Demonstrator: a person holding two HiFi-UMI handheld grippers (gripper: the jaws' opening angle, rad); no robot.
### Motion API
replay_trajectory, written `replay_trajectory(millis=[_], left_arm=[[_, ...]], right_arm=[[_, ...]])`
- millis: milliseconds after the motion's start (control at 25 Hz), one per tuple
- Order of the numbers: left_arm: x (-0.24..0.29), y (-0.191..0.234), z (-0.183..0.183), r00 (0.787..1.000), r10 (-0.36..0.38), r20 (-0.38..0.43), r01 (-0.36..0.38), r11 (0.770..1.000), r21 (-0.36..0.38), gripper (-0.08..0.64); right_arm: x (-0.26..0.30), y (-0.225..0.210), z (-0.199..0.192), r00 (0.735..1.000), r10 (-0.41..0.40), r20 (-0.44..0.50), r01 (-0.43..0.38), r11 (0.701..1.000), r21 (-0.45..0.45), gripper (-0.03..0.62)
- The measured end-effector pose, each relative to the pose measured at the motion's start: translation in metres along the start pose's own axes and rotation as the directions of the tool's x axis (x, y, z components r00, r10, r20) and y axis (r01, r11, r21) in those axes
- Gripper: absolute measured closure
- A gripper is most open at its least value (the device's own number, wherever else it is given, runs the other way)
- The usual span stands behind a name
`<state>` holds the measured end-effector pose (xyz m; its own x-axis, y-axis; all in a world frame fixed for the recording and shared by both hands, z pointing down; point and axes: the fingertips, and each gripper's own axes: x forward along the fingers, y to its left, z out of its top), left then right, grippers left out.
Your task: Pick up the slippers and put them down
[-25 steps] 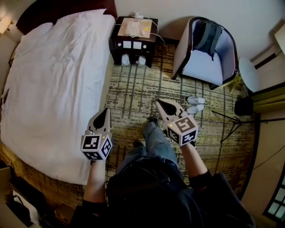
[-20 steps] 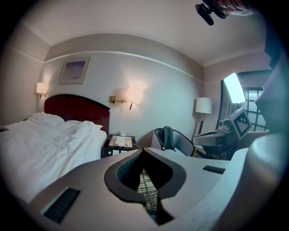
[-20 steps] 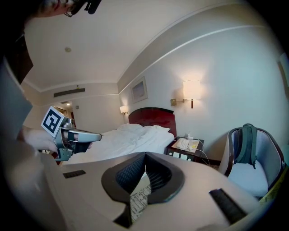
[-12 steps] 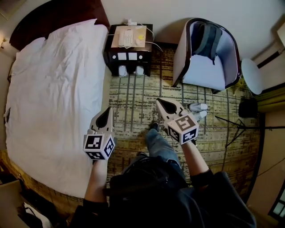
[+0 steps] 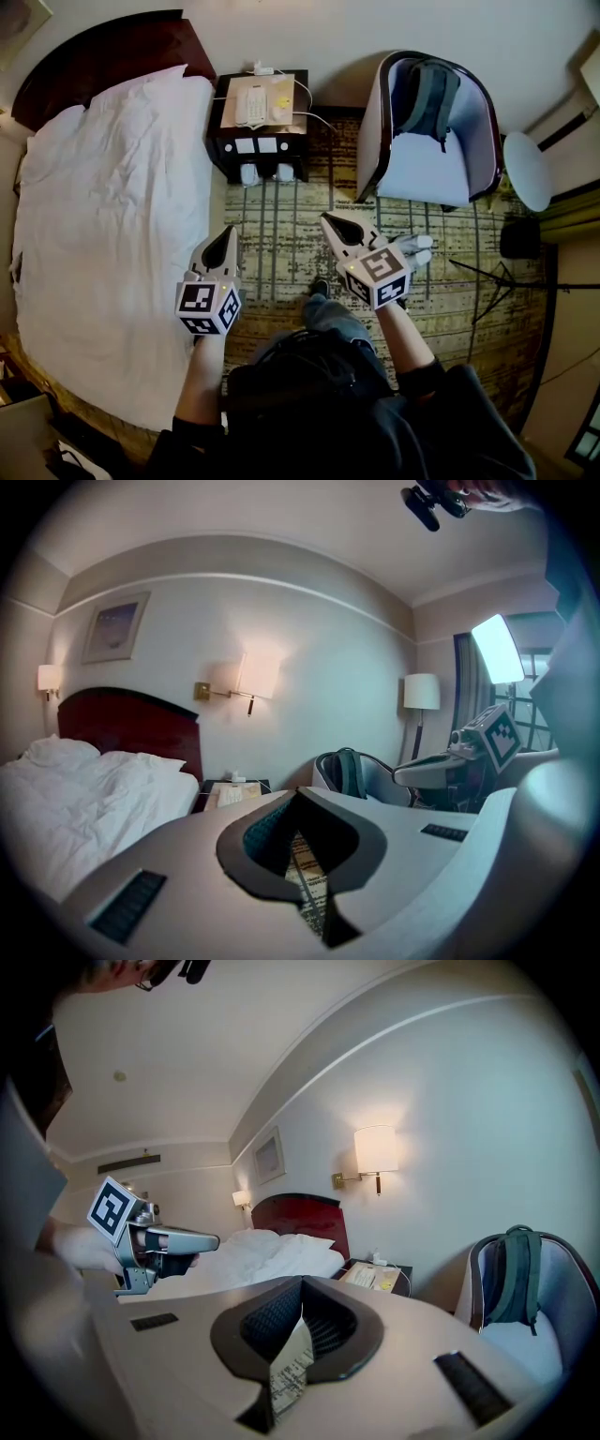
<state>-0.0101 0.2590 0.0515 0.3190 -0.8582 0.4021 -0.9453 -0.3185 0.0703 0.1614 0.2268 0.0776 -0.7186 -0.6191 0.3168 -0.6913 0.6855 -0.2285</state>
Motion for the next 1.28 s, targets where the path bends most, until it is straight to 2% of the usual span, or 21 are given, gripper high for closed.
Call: replay_trajectory(millis=[400, 600, 880, 1280], left_arm=[[0.034, -0.002, 0.021, 1.000, 0.013, -0.005, -0.013, 1.000, 0.009, 0.560], [0.039, -0.003, 0.016, 1.000, 0.014, -0.023, -0.014, 1.000, 0.006, 0.560], [0.054, -0.007, 0.025, 1.000, 0.004, -0.016, -0.004, 1.000, 0.009, 0.560], [0.066, 0.021, 0.026, 1.000, -0.013, -0.006, 0.013, 1.000, -0.015, 0.560]], right_arm=[[0.017, -0.034, 0.012, 1.000, 0.018, 0.011, -0.018, 1.000, 0.018, 0.592], [0.021, -0.039, 0.012, 0.999, 0.024, 0.027, -0.025, 0.999, 0.035, 0.592], [0.021, -0.056, 0.020, 1.000, 0.003, 0.031, -0.004, 0.999, 0.033, 0.592], [0.047, -0.052, 0.028, 1.000, -0.009, 0.012, 0.009, 1.000, 0.008, 0.592]])
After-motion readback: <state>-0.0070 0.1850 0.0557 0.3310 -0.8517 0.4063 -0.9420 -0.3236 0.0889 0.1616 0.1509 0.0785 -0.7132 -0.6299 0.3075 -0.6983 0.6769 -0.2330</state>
